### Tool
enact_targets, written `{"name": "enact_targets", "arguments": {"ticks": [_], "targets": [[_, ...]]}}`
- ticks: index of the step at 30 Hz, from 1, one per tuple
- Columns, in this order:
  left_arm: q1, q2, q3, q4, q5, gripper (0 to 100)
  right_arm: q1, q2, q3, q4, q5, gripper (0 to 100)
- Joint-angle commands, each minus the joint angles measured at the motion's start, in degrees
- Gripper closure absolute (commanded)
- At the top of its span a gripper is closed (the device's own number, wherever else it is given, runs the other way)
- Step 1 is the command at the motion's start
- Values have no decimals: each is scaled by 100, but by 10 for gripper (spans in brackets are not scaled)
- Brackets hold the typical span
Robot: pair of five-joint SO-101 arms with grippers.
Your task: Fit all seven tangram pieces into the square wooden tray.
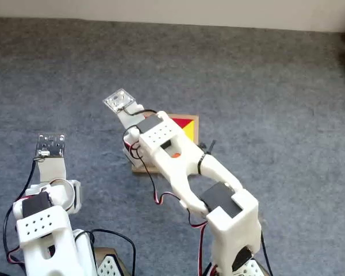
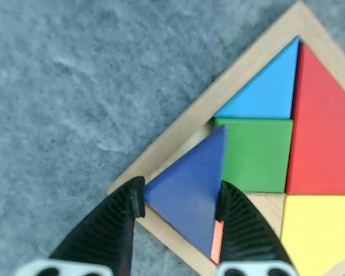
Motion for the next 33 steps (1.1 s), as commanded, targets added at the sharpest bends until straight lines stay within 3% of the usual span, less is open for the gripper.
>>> {"name": "enact_targets", "arguments": {"ticks": [1,5,14,20,27,33], "targets": [[-13,-84,-22,-70,44,758,92,-75,-347,40,-53,884],[-13,-84,-22,-70,44,758,57,-66,-374,268,-53,817],[-13,-84,-22,-70,44,758,31,-92,-382,338,-62,807],[-13,-84,-22,-70,44,758,-119,-92,-391,532,-62,715],[-13,-84,-22,-70,44,758,-101,-330,-505,567,-53,720],[-13,-84,-22,-70,44,758,22,-980,-470,567,-26,858]]}}
